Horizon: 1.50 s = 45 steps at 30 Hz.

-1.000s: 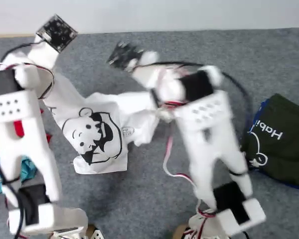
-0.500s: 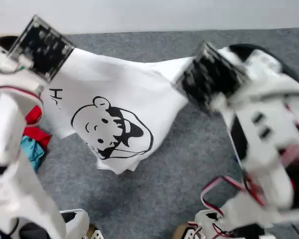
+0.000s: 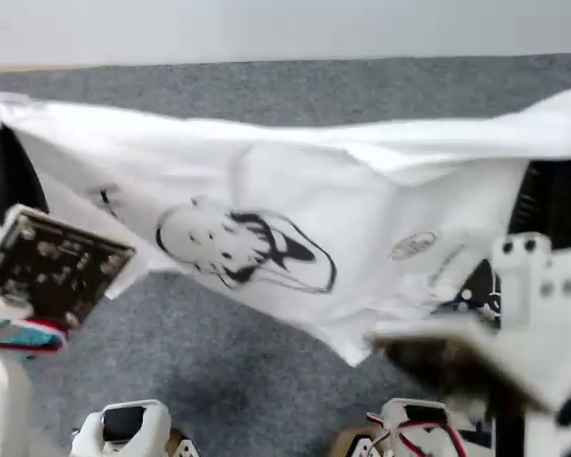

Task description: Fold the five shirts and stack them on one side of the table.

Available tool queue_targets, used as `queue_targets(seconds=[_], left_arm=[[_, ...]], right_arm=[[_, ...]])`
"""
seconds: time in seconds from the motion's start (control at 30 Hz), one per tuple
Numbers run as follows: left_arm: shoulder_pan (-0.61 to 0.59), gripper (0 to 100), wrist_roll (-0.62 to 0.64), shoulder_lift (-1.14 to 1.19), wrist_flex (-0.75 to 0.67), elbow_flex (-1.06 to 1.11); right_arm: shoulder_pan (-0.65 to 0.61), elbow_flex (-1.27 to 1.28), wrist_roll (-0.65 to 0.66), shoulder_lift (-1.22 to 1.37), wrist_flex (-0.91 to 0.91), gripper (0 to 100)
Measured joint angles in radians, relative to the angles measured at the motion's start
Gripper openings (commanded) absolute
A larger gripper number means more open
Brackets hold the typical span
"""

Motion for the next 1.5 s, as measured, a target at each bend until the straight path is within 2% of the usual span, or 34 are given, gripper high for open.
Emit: queue_targets(seconds=[0.1, 0.3, 0.63, 0.87, 1.03, 1.2, 1.37, 1.5], left_arm=[[0.000, 1, 0.000, -0.048, 0.063, 0.037], [0.000, 1, 0.000, -0.187, 0.069, 0.170], [0.000, 1, 0.000, -0.431, 0.069, 0.414], [0.000, 1, -0.020, -0.428, 0.038, 0.666], [0.000, 1, -0.023, -0.345, -0.161, 0.924], [0.000, 1, -0.023, -0.196, -0.494, 1.171], [0.000, 1, -0.020, 0.015, -0.801, 1.223], [0.000, 1, -0.025, 0.216, -0.930, 1.172]], right_arm=[[0.000, -0.002, 0.025, -0.035, 0.000, 1.1], [0.000, -0.002, 0.063, -0.118, 0.005, 1.1], [0.012, -0.009, 0.109, -0.186, 0.130, 1.1], [0.009, 0.284, 0.087, -0.178, 0.130, 1.1], [-0.051, 0.601, 0.025, -0.157, 0.058, 1.1], [-0.069, 0.937, -0.011, -0.069, -0.209, 1.1], [-0.074, 1.217, -0.015, -0.012, -0.551, 1.1], [-0.075, 1.341, -0.014, 0.068, -0.809, 1.1]])
